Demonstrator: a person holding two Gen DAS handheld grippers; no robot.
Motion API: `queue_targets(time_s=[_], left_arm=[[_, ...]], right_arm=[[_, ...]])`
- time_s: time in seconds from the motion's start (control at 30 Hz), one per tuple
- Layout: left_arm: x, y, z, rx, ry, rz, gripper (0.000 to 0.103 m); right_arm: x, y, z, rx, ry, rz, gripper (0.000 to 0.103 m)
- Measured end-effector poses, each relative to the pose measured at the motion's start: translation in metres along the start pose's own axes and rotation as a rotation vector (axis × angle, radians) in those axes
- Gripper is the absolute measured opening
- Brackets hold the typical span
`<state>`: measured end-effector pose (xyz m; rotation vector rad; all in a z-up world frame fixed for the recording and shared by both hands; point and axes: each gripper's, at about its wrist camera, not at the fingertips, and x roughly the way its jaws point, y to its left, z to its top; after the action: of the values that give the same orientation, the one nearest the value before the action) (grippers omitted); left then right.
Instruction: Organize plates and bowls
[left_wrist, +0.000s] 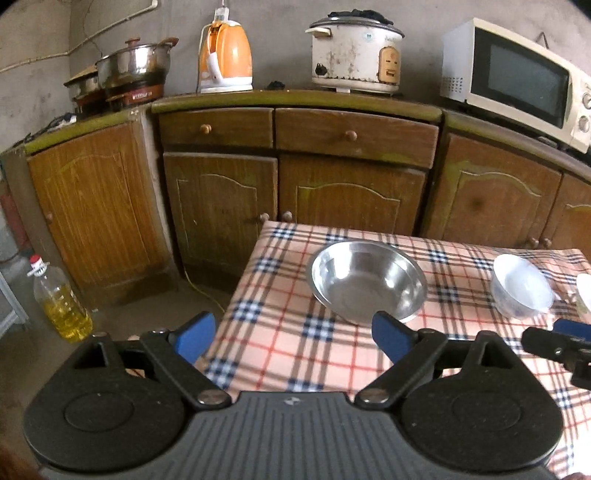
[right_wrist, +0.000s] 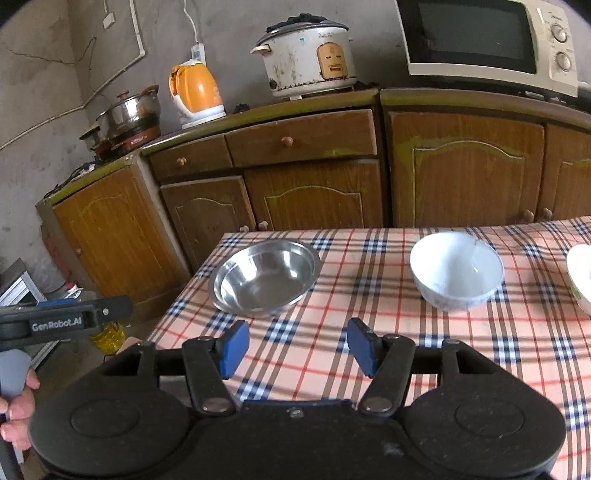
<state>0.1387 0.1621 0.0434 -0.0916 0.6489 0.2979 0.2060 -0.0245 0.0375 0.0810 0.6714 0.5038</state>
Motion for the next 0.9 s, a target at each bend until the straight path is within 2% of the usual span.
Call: queue_targets(time_s=[0.33, 0.9], left_arm=[[0.048, -0.003, 0.022, 0.051, 0.031, 0.023, 0.095], [0.153, -0.003, 0.028, 0.021, 0.112, 0.043, 0.092]], right_arm=[[0.058, -0.006, 0.024, 0.005, 0.024, 0.007, 0.071], [0.174, -0.025, 0.021, 0.137, 0.13, 0.004, 0.071]])
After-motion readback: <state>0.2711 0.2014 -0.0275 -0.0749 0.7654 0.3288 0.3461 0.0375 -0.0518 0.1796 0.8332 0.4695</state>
